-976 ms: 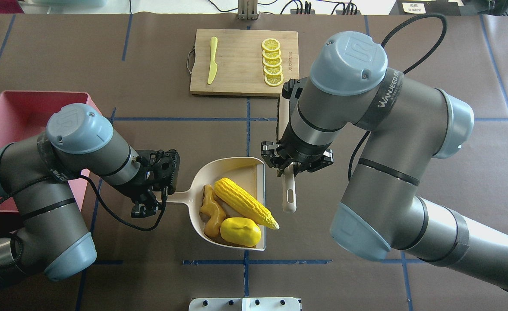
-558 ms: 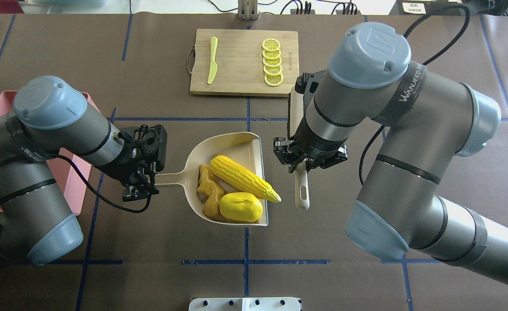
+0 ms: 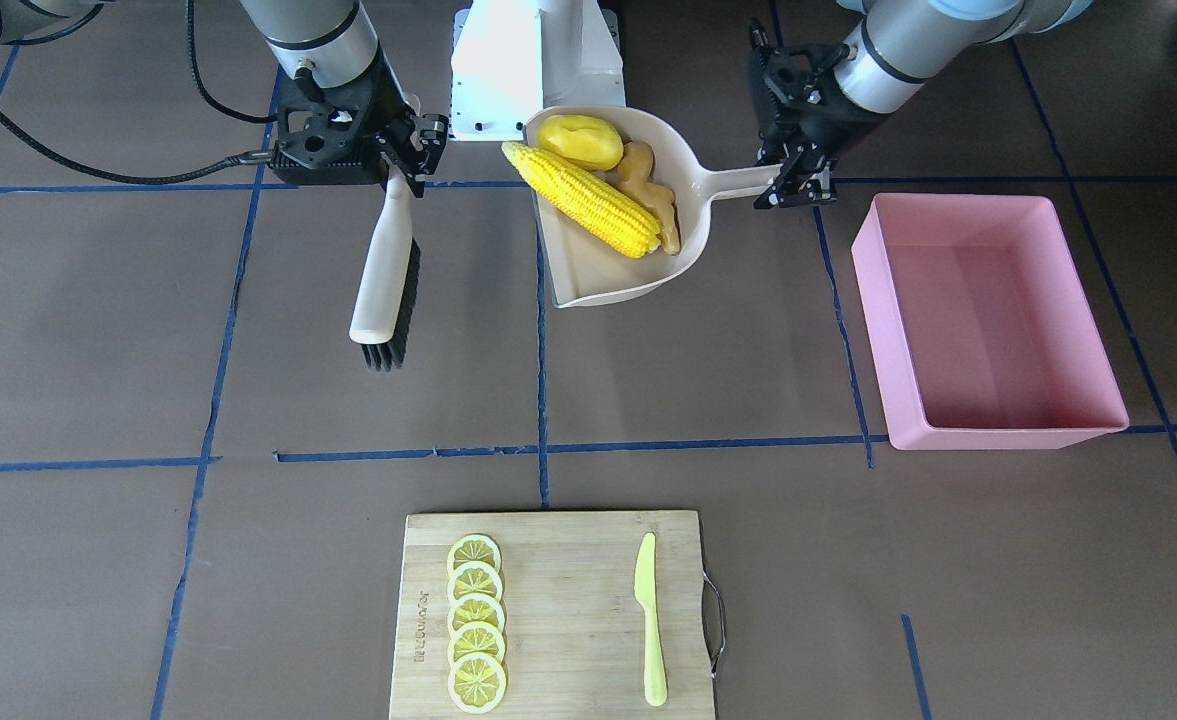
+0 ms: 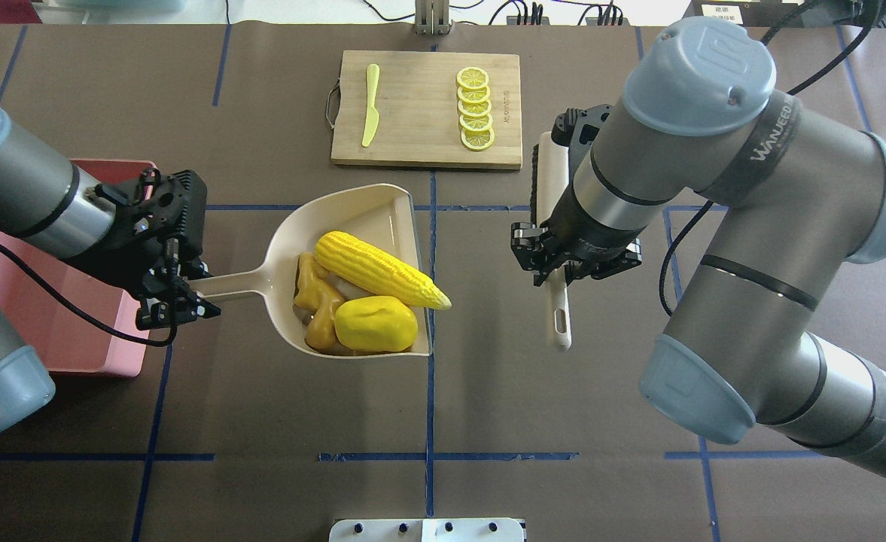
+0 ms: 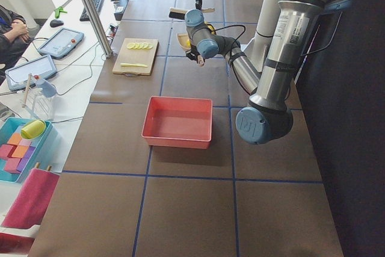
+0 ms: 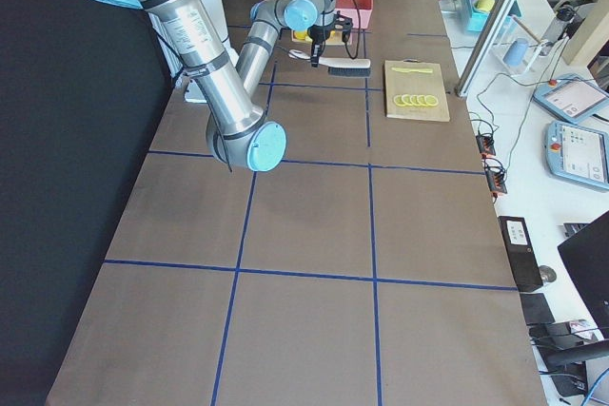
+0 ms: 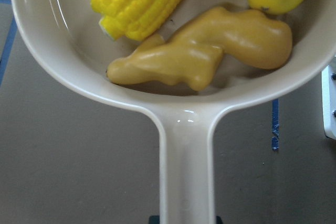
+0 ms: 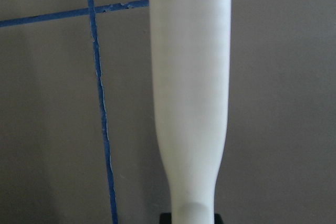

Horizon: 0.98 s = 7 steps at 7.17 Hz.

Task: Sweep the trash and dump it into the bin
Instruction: 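Lift the loaded dustpan over the pink bin with the left gripper while the right withdraws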

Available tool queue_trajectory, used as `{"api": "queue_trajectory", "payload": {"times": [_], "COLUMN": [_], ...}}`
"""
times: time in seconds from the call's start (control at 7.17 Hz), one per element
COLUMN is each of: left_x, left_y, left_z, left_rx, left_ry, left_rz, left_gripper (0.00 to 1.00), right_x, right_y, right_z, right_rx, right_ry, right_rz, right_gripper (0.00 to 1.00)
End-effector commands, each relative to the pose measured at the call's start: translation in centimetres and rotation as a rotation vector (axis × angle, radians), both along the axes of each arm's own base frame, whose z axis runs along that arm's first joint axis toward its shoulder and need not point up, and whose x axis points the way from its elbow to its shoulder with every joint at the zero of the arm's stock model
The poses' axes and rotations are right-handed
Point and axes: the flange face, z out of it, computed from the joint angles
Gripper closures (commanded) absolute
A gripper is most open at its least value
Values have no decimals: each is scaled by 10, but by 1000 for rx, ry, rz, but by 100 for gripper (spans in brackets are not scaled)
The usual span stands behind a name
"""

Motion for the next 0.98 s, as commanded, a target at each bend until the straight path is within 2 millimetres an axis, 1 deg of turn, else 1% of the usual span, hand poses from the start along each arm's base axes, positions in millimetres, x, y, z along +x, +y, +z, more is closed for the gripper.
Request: {"api": "queue_trajectory", "payload": {"times": [0.0,0.14,0.28,0.42,0.56,0.7,0.84], "left_x": [-58,-80,-114,-151,-189,-216,-242], "left_y": [-12,-17,-23,-25,-23,-21,-20], "left_z": [20,32,38,54,83,104,119], "left_rx": [-41,-54,-72,-75,-63,-49,-43], "left_ry": [1,-12,-2,29,31,21,12], "left_rz": [-70,-111,-154,-135,-136,-158,-192], "left_gripper": [100,100,100,100,100,100,100], "right_x": [43,62,69,70,73,77,79], "right_y": [9,14,14,13,11,8,6], "right_z": [28,43,49,52,52,52,52], "right_rx": [38,48,54,58,60,58,58], "right_ry": [16,47,69,73,73,74,74], "right_rz": [-5,-21,-37,-43,-36,-28,-22], "right_gripper": [100,100,100,100,100,100,100]}}
